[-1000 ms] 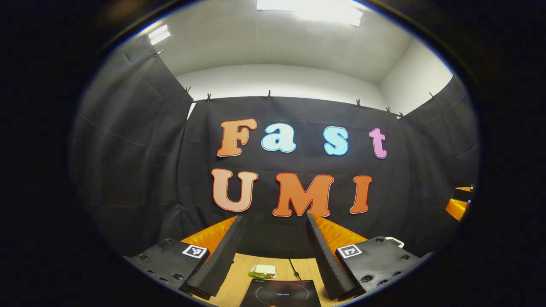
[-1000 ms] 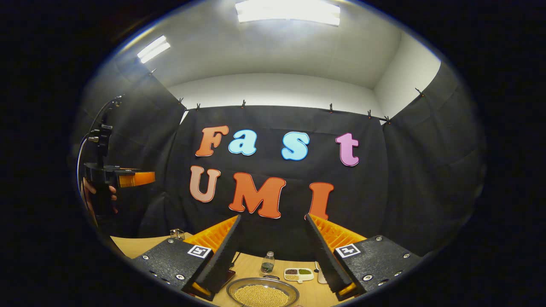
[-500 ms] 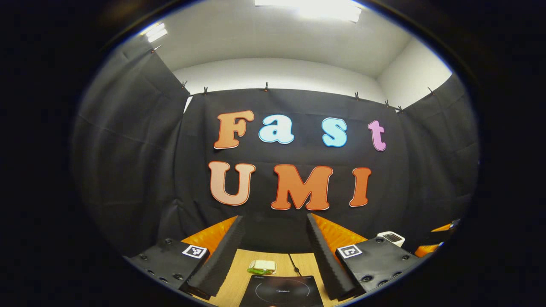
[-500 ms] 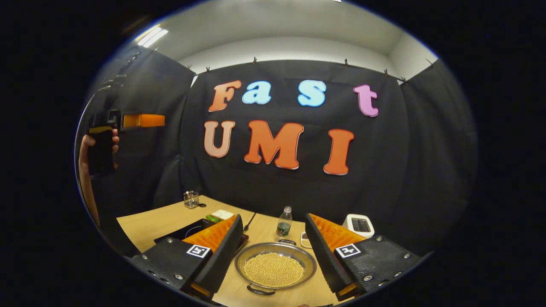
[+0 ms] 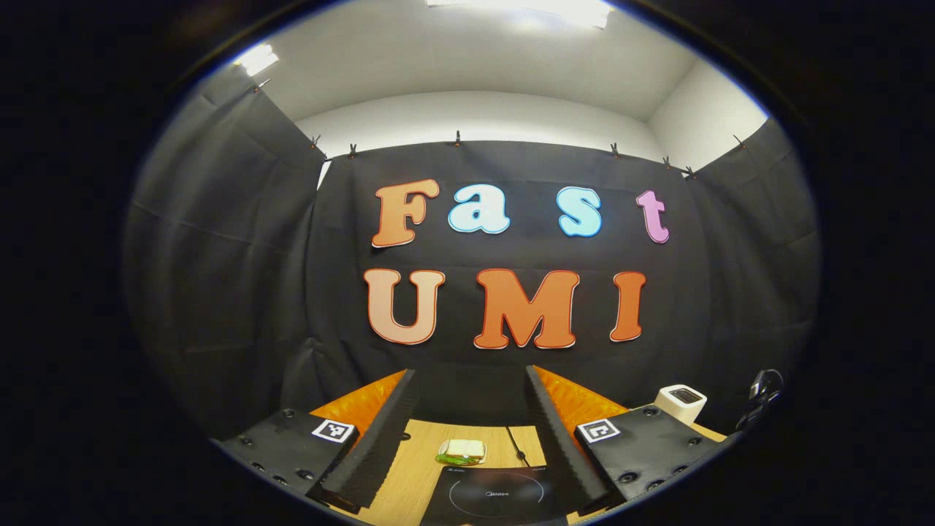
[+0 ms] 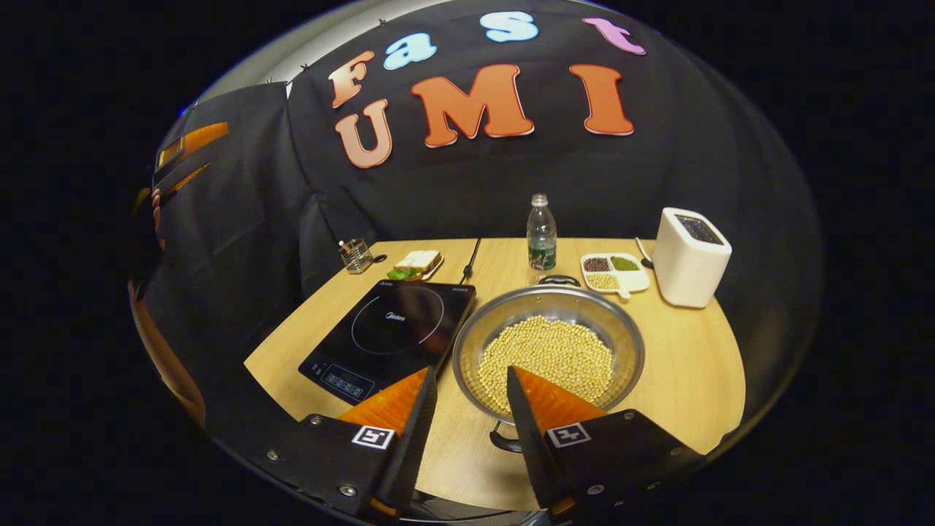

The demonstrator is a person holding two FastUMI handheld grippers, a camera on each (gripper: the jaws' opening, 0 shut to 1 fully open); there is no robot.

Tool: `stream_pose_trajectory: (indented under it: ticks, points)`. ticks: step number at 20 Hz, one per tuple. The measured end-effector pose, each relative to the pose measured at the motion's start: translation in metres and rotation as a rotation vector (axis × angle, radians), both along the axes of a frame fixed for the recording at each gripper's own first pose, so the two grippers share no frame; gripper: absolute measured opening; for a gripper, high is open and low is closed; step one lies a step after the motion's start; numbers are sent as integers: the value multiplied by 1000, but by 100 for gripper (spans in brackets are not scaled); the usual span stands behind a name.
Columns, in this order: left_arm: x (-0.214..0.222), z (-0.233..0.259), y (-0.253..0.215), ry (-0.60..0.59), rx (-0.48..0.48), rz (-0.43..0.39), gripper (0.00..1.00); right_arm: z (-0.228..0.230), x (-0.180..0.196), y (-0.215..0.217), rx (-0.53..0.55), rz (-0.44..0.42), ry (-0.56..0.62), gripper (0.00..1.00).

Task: First push the handle of the pot to place it horizontally, then grasp the pot with both hands and set it on the induction cooktop.

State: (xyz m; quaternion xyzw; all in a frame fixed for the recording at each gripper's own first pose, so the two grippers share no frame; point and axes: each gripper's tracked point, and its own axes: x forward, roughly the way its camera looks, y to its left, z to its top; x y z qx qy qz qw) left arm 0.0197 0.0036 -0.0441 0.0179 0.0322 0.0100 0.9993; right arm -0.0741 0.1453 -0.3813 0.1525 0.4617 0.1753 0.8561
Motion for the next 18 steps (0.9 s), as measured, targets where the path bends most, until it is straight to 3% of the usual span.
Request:
stream_pose_trajectory:
  ticks: [4, 5, 7, 10, 13, 18]
  points:
    - [5, -8, 6, 18, 4, 14, 95, -22, -10, 18, 1, 39, 110, 41]
    - [6, -10, 6, 22, 3, 16, 94, -27, -14, 23, 7, 49, 140, 28]
    - [7, -14, 9, 30, 2, 21, 94, -31, -23, 31, 27, 75, 183, 15]
    - [9, -17, 12, 38, 5, 31, 94, -44, -39, 44, 54, 115, 268, 8]
    - [8, -17, 9, 35, 11, 29, 94, -56, -47, 49, 76, 100, 356, 0]
    - [8, -20, 3, 38, 17, 17, 94, -84, -65, 50, 69, 111, 459, 0]
